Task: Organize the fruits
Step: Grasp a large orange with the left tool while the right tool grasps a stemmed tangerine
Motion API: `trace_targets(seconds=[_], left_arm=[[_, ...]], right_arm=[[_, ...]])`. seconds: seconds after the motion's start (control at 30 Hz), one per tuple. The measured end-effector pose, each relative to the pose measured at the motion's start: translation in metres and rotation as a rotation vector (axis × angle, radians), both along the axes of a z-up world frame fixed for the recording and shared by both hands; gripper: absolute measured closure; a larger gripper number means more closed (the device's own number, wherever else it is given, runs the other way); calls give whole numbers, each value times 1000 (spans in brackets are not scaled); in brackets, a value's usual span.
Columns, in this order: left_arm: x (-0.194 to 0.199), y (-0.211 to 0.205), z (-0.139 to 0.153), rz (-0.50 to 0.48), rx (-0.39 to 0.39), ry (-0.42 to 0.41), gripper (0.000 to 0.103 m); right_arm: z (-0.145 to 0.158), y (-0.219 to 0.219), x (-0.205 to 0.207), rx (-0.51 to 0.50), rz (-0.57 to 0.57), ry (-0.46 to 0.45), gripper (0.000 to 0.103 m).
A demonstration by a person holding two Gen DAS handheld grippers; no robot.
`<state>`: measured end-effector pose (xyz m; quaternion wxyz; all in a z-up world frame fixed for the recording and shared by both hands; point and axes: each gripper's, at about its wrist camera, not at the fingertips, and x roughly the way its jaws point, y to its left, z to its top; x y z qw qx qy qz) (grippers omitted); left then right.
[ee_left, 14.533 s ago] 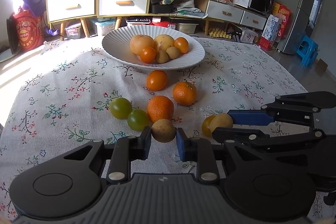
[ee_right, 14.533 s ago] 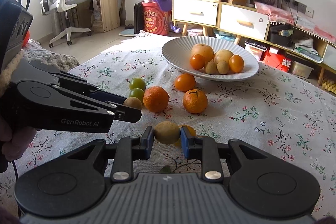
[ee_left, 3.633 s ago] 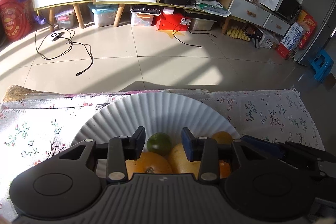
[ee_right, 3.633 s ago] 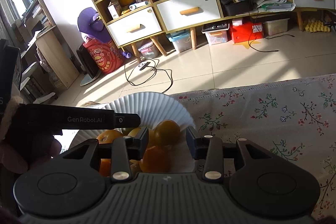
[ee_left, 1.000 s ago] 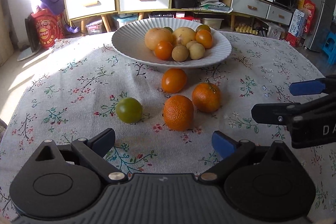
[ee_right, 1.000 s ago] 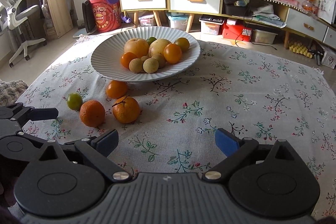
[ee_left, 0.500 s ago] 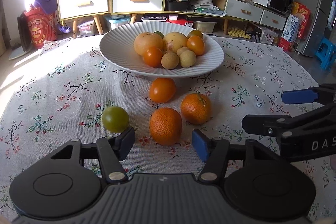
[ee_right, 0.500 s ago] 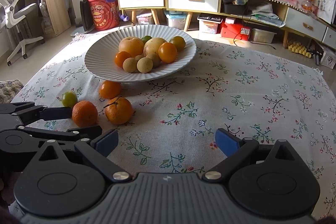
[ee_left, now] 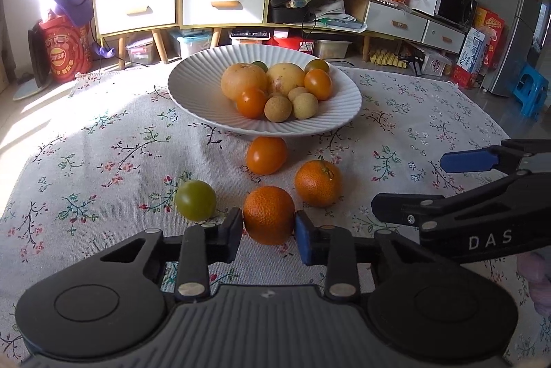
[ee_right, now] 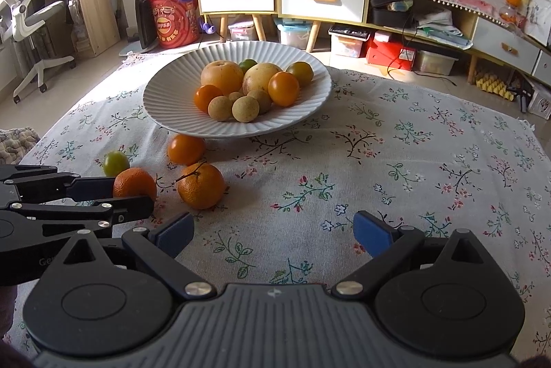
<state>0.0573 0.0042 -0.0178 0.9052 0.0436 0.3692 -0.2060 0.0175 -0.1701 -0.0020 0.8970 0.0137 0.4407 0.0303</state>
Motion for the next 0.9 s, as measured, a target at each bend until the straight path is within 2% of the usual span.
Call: trace_targets(seconds=[0.63, 0.73, 0.9], left_arm=[[-5, 27, 3, 30, 18, 59, 85], [-4, 28, 3, 33, 11, 70, 85], [-4, 26, 4, 32, 9, 76, 85]], right_arm=[[-11, 26, 25, 20, 89, -2, 8], [-13, 29, 28, 29, 104, 7, 13], [-17, 31, 28, 26, 115, 26, 31]])
